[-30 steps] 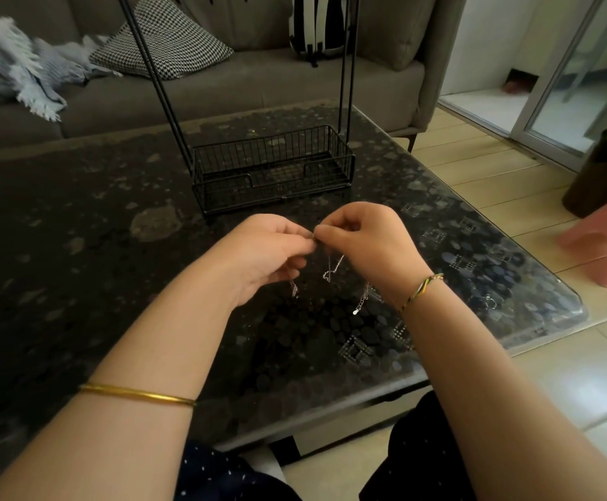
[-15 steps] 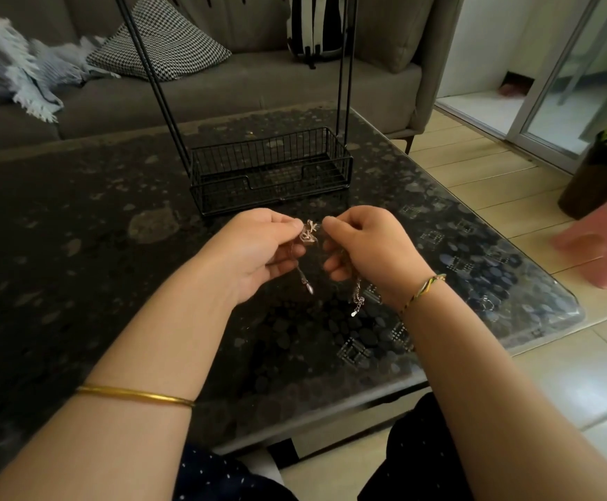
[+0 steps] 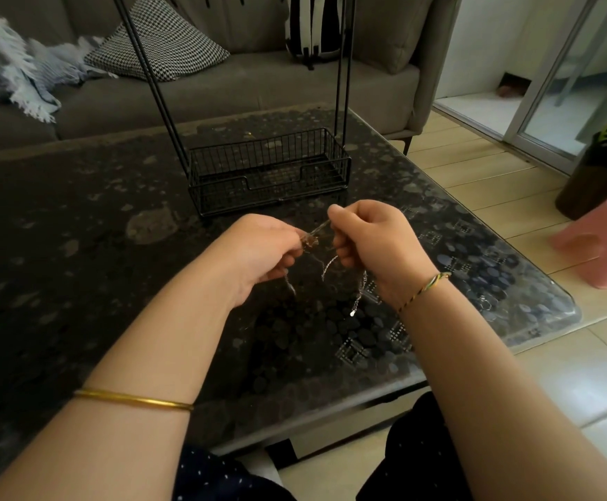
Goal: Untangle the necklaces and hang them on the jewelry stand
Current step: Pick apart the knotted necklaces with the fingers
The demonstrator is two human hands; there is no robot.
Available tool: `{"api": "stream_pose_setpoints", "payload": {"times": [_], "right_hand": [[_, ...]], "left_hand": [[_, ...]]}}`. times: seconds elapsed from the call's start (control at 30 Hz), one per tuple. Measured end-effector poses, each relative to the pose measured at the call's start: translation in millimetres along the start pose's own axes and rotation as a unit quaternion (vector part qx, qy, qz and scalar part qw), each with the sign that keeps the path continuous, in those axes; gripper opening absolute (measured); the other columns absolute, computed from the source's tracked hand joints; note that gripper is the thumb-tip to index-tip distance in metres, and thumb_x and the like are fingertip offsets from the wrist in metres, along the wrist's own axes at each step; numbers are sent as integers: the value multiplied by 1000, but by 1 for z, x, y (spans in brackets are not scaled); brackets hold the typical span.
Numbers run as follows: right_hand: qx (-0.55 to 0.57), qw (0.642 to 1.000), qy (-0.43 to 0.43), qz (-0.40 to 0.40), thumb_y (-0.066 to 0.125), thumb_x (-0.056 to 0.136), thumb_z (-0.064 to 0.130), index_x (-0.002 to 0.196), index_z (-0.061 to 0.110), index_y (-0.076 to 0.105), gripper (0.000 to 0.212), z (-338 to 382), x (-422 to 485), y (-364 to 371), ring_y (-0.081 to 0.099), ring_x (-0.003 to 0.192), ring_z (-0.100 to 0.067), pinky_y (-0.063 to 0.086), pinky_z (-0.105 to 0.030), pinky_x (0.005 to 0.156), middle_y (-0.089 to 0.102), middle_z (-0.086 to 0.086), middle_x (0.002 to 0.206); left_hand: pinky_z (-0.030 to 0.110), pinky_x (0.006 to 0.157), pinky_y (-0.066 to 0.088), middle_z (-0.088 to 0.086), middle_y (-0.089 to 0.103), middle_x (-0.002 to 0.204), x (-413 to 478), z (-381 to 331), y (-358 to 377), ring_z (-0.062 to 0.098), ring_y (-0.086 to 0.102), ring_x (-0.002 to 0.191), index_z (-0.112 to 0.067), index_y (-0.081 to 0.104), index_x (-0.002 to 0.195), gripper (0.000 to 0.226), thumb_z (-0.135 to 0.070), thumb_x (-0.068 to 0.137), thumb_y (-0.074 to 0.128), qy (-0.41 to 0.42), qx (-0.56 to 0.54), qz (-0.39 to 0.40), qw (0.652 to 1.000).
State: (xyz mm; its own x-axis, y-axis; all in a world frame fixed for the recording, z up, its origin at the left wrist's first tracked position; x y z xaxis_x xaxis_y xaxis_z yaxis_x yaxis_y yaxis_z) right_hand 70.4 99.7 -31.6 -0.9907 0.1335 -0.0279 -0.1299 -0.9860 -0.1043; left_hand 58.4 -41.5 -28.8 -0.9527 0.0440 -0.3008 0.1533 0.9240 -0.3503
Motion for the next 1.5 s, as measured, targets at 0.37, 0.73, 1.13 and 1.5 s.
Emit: {"api": "stream_pose_setpoints", "payload": {"times": [0.37,0.73,1.13,1.5], "right_hand": [[-26,999,25,38,56,94,32,67,13,48,34,-5,2,4,51,50,-12,46,-21,47,49,1,56],[-92,994,29,52,57,90,7,81,10,53,10,-5,3,0,51,49,-9,44,-16,43,55,-3,62],[-98,994,50,-2,50,96,12,81,14,58,18,-10,7,-9,51,51,-11,42,-22,47,53,-1,65],[-25,997,27,-67,53,92,12,82,14,69,19,-6,6,-15,45,49,-4,39,-17,46,54,7,57]], "left_hand": [[31,72,49,4,61,89,1,0,-2,14,56,75,-13,60,95,16,-7,87,48,-48,-138,-41,988],[30,69,50,1,56,67,1,0,-5,14,55,64,-15,57,87,16,-7,90,43,-60,-215,-32,974],[21,52,48,2,60,78,-7,-8,-7,2,42,40,-12,64,94,22,-3,97,44,-15,-258,-21,966],[19,51,38,0,57,80,-3,-4,-7,8,45,62,-18,71,99,29,1,90,52,36,1,-62,997]]}}
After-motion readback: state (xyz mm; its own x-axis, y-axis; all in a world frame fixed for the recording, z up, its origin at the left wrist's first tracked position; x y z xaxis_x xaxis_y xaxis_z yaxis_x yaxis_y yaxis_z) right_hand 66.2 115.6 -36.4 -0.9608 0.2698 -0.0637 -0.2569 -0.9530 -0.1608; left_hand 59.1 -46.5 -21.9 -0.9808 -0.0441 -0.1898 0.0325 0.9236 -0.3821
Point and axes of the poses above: each hand's wrist, its own x-axis towards the middle knuckle, its own y-axis out of the palm, z = x × y, the point moved 4 cm from there along x, towards the middle knuckle
